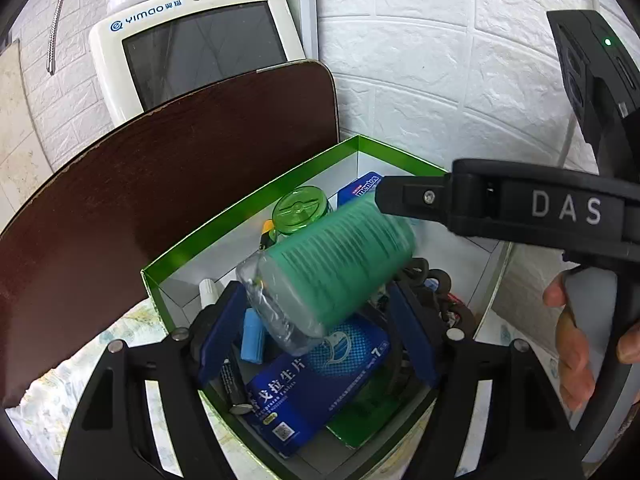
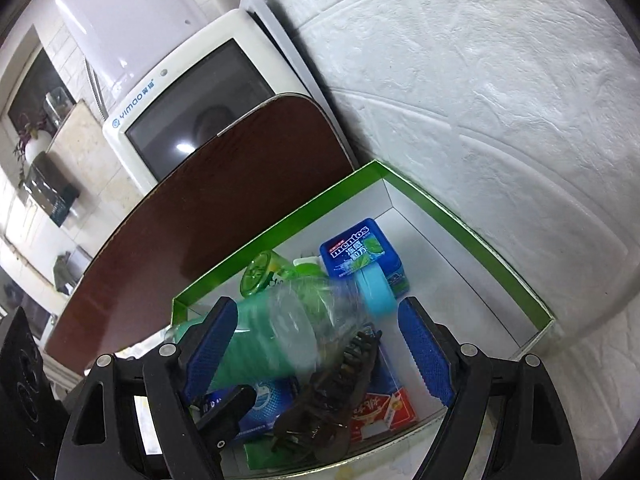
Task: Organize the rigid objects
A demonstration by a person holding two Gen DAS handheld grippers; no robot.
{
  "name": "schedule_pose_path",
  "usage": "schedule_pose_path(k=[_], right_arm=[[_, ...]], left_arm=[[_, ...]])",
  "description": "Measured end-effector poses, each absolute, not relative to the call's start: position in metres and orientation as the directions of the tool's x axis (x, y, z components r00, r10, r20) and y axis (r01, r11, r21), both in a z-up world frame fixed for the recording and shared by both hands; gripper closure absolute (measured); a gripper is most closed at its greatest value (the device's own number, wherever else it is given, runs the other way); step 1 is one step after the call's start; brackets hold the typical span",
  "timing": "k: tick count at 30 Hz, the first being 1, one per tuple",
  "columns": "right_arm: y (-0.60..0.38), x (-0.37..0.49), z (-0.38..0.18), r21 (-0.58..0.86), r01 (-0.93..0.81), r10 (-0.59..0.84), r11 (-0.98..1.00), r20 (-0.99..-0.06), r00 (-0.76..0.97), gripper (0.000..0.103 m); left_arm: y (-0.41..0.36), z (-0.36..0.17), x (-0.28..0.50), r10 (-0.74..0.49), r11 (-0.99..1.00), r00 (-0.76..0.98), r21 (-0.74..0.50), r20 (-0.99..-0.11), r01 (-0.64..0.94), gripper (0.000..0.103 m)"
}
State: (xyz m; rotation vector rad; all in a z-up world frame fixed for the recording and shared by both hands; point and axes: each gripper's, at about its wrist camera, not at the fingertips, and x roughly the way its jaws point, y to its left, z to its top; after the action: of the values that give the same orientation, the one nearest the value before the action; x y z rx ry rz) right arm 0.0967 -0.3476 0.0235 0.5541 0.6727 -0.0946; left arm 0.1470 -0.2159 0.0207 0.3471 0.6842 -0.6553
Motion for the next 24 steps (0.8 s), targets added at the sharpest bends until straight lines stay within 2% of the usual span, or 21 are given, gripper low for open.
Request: schedule_pose_path(k=[8, 10, 12, 20, 24], right_arm=[[-0.342, 0.08, 0.032, 0.439, 0.282, 0.043, 0.853, -0.598, 0.8, 0.019], [-0.338, 0.072, 0.035, 0.421, 0.288, 0.019, 0.86, -0.59, 0.807, 0.019], [-0.333, 0.059, 0.04, 0.395, 0.3, -0.016, 0.868, -0.581, 0.813, 0.019], [-0.294, 0.001, 0.054, 0.166, 0.31, -0.177, 0.936, -0.539, 0.824, 0.019], [-0.28, -0.017, 0.058, 0.136, 0.311, -0.192, 0.941, -0.541, 0.819, 0.019]], left_arm=[[-0.212, 0.029, 0.135, -0.416, 0.754, 0.617, 0.126, -0.668, 0.644, 0.028], [-0.208, 0.032, 0.13, -0.41, 0.76, 0.625, 0.13, -0.664, 0.637, 0.021], [-0.203, 0.036, 0.123, -0.4, 0.771, 0.645, 0.142, -0.651, 0.621, 0.019], [-0.169, 0.048, 0.1, -0.403, 0.812, 0.673, 0.097, -0.621, 0.575, 0.019], [-0.155, 0.055, 0.081, -0.411, 0.818, 0.688, 0.091, -0.598, 0.568, 0.019]])
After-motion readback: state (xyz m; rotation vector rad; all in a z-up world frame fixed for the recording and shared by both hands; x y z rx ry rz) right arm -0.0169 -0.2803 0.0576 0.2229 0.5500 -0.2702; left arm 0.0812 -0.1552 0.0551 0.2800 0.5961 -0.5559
